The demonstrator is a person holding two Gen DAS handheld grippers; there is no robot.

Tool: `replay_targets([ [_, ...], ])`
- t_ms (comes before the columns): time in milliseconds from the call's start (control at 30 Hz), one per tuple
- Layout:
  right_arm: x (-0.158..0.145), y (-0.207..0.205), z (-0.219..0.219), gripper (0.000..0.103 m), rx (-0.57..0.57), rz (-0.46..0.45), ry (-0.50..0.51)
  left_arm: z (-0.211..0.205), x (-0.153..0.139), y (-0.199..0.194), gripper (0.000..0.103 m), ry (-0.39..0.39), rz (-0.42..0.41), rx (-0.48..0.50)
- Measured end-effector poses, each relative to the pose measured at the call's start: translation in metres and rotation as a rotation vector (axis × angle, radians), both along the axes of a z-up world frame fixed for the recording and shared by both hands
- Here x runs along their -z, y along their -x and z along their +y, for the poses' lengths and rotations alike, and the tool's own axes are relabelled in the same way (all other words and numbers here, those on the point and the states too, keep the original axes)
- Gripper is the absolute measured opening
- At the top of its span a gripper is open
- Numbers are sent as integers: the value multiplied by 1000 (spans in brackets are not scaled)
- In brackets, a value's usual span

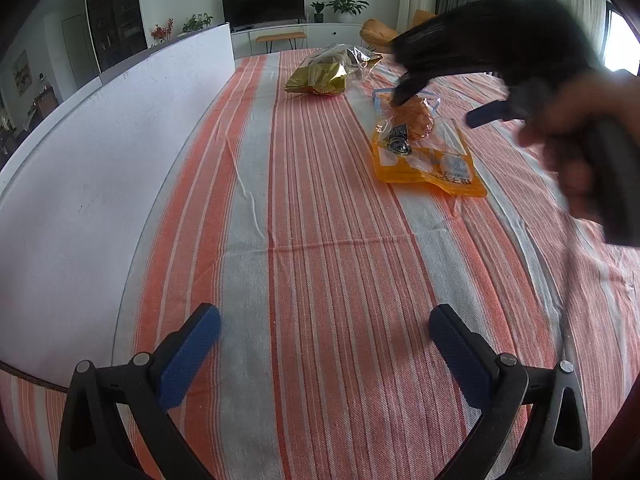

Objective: Organize snacks
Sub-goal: 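Grasp the orange sausage pack with the right gripper, then grasp the gold-labelled egg bag with the left gripper while the right gripper lifts the orange pack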

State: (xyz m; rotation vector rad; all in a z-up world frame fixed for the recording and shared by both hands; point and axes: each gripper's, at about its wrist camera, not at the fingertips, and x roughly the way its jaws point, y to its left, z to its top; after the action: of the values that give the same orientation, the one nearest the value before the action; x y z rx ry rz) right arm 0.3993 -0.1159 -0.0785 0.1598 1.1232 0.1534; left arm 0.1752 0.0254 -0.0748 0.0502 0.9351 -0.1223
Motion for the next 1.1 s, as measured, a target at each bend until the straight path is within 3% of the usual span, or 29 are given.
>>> replay_targets([
  [67,14,-16,17,91,15,62,64,-1,0,-1,103,0,0,1],
  [100,17,-19,31,90,14,43,143,-1,0,0,103,0,-1,1],
  [167,20,-20,49,92,-30,27,205,0,0,-1,103,0,0,1],
  [300,21,-7,49,86,-107,-19,207,-1,0,-1,103,0,-1,1],
  [500,16,18,15,80,-118,-51,254,-1,0,-1,103,0,-1,2],
  [833,19,72,-106,84,-67,-153,224,0,1,-1,103,1,-2,2],
  [1100,24,81,-129,86,-29,-220,184,0,1,-1,103,1,-2,3],
])
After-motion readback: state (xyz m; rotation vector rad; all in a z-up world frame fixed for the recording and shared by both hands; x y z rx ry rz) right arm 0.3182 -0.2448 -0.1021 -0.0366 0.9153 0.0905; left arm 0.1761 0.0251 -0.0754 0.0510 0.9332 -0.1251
